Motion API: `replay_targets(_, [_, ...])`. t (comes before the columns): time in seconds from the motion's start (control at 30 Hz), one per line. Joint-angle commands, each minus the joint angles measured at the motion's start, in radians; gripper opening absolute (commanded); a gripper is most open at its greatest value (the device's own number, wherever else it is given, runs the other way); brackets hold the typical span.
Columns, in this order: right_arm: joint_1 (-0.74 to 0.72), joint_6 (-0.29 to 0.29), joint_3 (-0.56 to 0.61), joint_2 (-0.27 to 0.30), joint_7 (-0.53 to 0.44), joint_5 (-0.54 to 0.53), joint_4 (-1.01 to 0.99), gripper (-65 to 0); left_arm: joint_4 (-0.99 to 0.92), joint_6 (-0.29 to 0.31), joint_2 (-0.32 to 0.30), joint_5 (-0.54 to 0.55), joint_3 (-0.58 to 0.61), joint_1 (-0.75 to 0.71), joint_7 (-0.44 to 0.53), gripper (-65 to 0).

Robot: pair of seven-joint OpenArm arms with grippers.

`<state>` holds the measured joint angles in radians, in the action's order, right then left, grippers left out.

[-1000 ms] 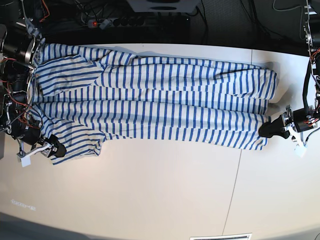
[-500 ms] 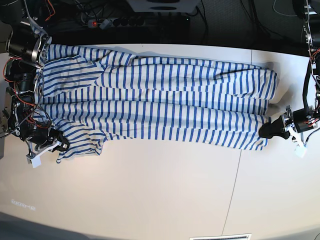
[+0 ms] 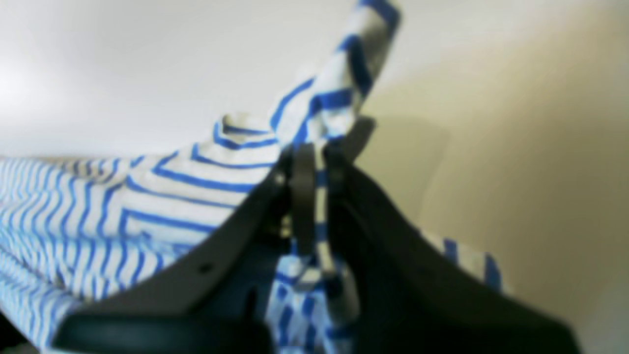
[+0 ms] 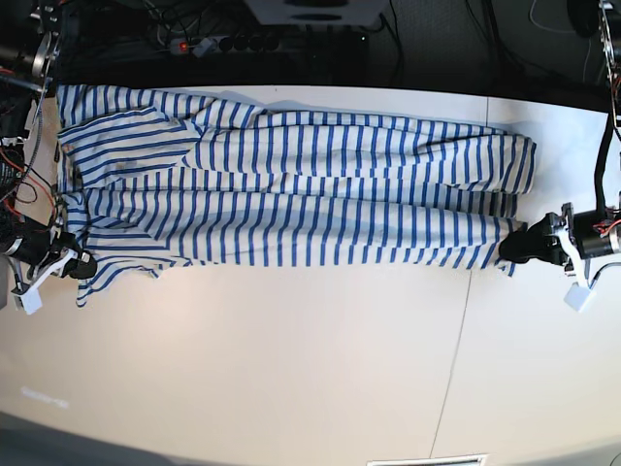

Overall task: Fold the T-shirt properly
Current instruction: 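Pull the folded strip taut and flatten it with both grippers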

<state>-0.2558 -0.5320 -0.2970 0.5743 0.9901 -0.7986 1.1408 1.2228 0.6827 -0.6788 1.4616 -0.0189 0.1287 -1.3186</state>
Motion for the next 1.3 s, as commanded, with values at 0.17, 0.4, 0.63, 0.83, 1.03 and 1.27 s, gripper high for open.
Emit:
replay_targets(0.17, [0.155,-0.078,-0.011,0.072,-0.004,-0.016,0.238,-65.0,0.079,0.015,-0.022,0.022,-0.008,-0.040,0.008,-65.0])
replay_targets(0.4, [0.325,-0.077,-0.053,0.077,-0.002,-0.010,0.383,-65.0,0.083,0.015,-0.023,0.022,-0.008,-0.054,-0.003,-65.0])
replay_targets(0.63, [0.436,-0.077,-0.160,0.077,-0.002,-0.013,0.438,-65.0,0.083,0.015,-0.027,0.022,-0.008,-0.063,-0.014,-65.0])
replay_targets(0.83, [0.487,-0.074,-0.174,0.074,0.007,0.013,0.443,-65.0,0.082,0.015,-0.028,0.022,-0.008,-0.066,-0.006,-65.0])
replay_targets(1.03, [0.486,-0.074,-0.174,0.071,0.016,0.013,0.442,-26.0,0.082,0.015,-0.028,0.022,-0.008,-0.065,0.009,-55.3])
replay_targets(1.27, [0.473,-0.067,-0.238,0.071,0.000,0.007,0.451,-26.0,0.083,0.015,-0.028,0.022,-0.008,-0.065,0.013,-52.8])
